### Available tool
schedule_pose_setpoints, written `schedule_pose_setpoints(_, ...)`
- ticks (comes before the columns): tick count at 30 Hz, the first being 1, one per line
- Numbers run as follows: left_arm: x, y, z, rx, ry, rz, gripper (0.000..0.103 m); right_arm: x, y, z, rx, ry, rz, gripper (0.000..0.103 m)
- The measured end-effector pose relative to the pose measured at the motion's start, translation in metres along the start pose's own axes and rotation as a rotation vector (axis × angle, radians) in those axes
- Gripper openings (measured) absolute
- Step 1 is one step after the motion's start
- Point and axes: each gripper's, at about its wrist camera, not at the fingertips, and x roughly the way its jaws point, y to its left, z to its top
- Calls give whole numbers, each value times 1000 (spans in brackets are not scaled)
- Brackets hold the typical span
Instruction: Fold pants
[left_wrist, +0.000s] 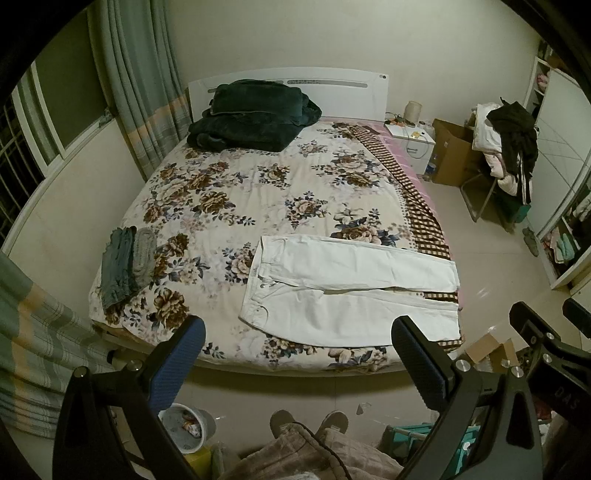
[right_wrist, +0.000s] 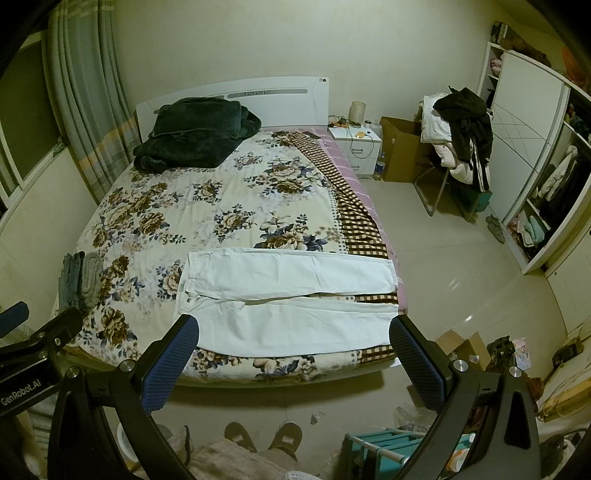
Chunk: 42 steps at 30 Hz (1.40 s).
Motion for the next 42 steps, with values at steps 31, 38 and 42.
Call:
schedule_pose_setpoints(31,0,0,0,-4,-8,-2,103,-6,12,3,-5,-5,2,103)
schedule_pose_setpoints(38,0,0,0,-3,-8,-3,103,-6,13,2,-4,-4,3,103)
schedule_pose_setpoints(42,1,0,0,-1,-10,1,103,-7,12,1,-1,-3,3,103)
